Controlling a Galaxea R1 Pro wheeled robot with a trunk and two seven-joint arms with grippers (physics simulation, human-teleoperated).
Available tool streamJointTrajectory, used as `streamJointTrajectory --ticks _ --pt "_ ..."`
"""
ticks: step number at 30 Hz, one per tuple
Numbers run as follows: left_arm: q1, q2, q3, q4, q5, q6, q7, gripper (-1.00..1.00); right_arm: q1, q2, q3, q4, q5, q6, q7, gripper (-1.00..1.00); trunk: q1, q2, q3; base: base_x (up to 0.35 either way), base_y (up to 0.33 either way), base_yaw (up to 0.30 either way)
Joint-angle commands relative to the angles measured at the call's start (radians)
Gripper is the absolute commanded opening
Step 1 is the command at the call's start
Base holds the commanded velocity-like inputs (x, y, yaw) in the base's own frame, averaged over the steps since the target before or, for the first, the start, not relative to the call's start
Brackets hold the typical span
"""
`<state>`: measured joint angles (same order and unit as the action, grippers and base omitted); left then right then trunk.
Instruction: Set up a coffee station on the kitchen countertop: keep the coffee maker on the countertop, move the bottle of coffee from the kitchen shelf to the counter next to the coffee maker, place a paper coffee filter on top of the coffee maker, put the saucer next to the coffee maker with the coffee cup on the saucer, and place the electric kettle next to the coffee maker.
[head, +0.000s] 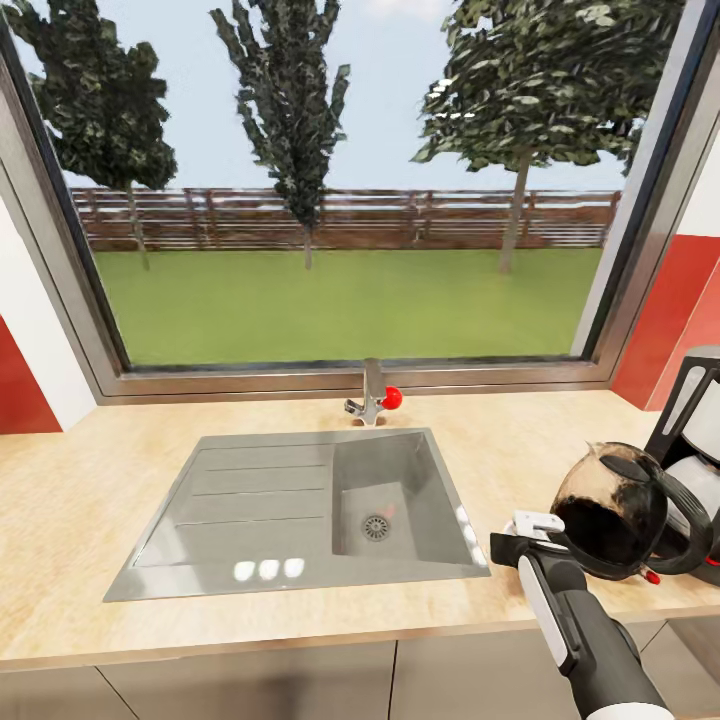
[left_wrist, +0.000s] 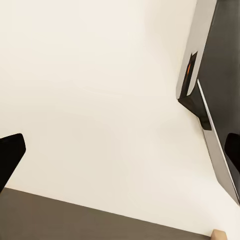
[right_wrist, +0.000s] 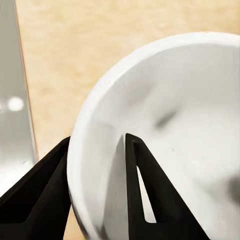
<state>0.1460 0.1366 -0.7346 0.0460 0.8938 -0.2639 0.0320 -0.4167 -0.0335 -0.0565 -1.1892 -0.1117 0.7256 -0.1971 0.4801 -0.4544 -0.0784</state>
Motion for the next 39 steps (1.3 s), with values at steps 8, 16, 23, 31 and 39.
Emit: streamJointTrajectory --ticks 8,16,23,31,39 --pt "0.0 0.0 -0.007 0.0 0.002 -0.003 0.003 1.0 0.0 0.0 0.001 -0.001 -0.023 0.001 -0.008 -1.0 0.001 -0.002 -0.002 0.0 0.0 0.0" --pt "0.0 0.0 -0.007 0.0 0.002 -0.003 0.003 1.0 -0.001 0.0 -0.001 -0.006 -0.025 0.001 -0.008 -1.0 0.001 -0.002 -0.002 0.0 0.0 0.0" --pt "0.0 0.0 -0.008 0.0 0.003 -0.003 0.003 1.0 -0.001 0.001 -0.002 -0.031 -0.026 0.001 -0.007 -1.0 0.001 -0.002 -0.002 0.0 0.0 0.0" --pt "0.0 0.0 -0.009 -0.002 0.002 -0.004 0.003 1.0 -0.001 0.004 0.013 -0.268 -0.032 0.006 -0.004 -1.0 0.001 -0.002 -0.002 0.0 0.0 0.0" --pt "0.0 -0.001 -0.008 -0.002 0.003 -0.009 0.005 1.0 -0.001 0.005 0.068 -0.289 -0.033 0.004 0.038 -1.0 0.001 -0.002 -0.002 0.0 0.0 0.0"
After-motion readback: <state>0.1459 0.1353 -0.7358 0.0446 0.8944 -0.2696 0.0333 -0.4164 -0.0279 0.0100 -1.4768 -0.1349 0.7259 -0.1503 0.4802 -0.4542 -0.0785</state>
